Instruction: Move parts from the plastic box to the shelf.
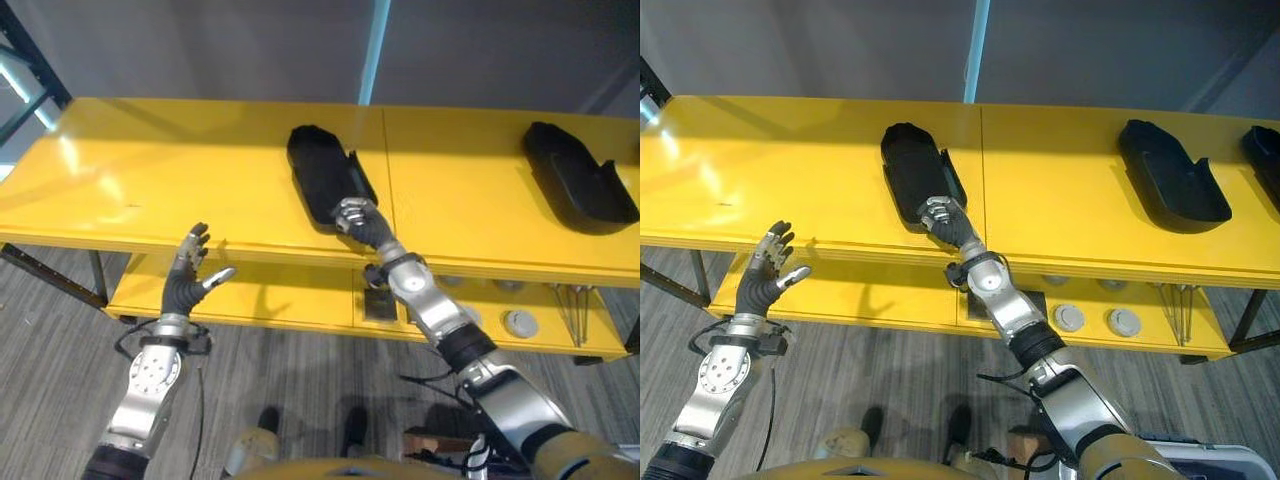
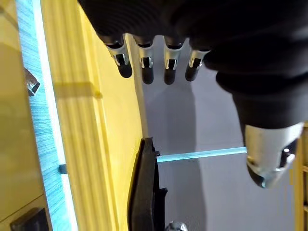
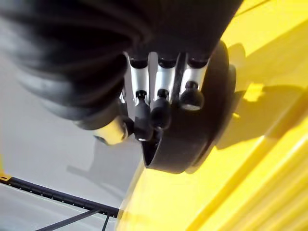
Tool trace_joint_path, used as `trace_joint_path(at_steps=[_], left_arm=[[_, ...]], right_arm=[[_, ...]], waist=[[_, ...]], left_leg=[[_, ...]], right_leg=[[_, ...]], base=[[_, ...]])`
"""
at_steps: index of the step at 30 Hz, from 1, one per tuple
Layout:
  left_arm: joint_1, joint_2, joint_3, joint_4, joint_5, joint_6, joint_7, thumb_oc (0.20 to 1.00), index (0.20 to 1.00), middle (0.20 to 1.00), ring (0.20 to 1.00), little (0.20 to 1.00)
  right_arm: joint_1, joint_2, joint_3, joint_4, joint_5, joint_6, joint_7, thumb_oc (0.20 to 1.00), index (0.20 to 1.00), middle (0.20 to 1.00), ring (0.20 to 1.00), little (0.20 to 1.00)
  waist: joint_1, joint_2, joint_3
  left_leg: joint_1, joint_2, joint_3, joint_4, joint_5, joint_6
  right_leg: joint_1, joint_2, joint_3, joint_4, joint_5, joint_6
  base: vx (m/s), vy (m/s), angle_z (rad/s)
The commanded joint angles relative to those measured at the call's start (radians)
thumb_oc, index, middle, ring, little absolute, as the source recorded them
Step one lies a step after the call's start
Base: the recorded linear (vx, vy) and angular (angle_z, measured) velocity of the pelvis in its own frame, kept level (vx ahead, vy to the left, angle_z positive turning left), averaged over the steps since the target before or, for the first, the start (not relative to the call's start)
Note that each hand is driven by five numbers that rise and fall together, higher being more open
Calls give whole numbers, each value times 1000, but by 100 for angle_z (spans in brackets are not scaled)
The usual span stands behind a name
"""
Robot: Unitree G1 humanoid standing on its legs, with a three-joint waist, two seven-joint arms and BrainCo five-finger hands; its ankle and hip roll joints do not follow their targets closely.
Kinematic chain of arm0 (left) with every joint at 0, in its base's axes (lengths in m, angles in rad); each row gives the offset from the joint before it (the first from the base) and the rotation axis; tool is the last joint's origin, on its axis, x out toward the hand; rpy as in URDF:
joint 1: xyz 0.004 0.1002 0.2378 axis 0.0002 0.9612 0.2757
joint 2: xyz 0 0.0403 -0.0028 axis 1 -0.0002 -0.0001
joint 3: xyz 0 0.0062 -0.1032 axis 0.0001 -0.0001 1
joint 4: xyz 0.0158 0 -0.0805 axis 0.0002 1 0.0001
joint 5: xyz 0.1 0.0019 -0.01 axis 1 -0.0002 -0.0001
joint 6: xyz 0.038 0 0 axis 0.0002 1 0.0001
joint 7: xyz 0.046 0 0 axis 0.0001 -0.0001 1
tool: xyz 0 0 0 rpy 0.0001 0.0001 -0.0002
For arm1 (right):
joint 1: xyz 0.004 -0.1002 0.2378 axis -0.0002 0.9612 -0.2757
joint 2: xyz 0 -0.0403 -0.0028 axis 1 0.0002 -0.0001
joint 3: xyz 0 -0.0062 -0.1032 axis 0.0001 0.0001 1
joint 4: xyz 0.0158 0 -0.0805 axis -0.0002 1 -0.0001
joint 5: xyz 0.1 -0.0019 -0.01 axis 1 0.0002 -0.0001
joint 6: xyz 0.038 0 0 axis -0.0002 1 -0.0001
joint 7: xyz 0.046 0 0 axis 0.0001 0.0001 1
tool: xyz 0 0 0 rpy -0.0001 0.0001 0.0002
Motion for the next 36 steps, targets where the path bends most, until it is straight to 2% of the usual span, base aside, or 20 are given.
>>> trace_joint_path(at_steps=[1, 5, 17, 29, 34, 35, 36], left_arm=[[-71, 31, -38, -11, -25, -47, 5, 1000, 1000, 1000, 1000, 1000], [-91, 36, -59, 5, -36, -50, 7, 1000, 1000, 1000, 1000, 1000], [-129, 24, -85, 25, -61, -55, 16, 1000, 1000, 1000, 1000, 1000], [-149, -2, -97, 45, -77, -59, 42, 1000, 1000, 1000, 1000, 1000], [-148, -7, -100, 44, -77, -58, 42, 1000, 1000, 1000, 1000, 1000], [-127, -1, -92, 39, -82, -52, 27, 1000, 1000, 1000, 1000, 1000], [-110, -2, -86, 35, -92, -49, 18, 1000, 1000, 1000, 1000, 1000]], right_arm=[[-134, -26, 4, 53, 47, -30, -1, 200, 200, 200, 200, 200], [-197, -35, -10, 115, 68, -26, -19, 200, 200, 200, 200, 200], [-282, -12, -28, 158, 148, -37, -35, 200, 200, 200, 200, 200], [-302, 94, -47, 68, 274, -78, -37, 200, 200, 200, 200, 200], [-274, 100, -59, -1, 322, -87, -22, 200, 200, 200, 200, 200], [-238, 80, -64, -82, 323, -95, -13, 1000, 1000, 1000, 1000, 1000], [-221, 60, -77, -113, 317, -95, -11, 1000, 1000, 1000, 1000, 1000]], waist=[[51, -8, 25], [69, 0, 50], [84, 6, 48], [73, 11, 42], [67, 8, 42], [61, 3, 34], [55, 0, 30]], left_leg=[[-39, 8, -41, 49, -89, -3], [-85, 12, -65, 44, -69, -10], [-113, 1, -82, 34, -61, -9], [-100, -6, -66, 35, -69, -2], [-93, -8, -63, 40, -74, 0], [-79, -9, -58, 41, -82, 4], [-71, -10, -54, 43, -85, 5]], right_leg=[[55, -68, 4, 153, -281, 106], [20, -65, -13, 147, -270, 111], [2, -69, -22, 135, -261, 116], [2, -73, -13, 137, -257, 114], [9, -75, -12, 140, -259, 114], [17, -76, -12, 146, -264, 112], [22, -79, -13, 150, -264, 112]], base=[[-56, 0, 7], [-54, 4, 14], [-7, 18, 9], [-6, 9, 0], [-12, 0, -9], [4, 1, -4], [0, 0, 0]])
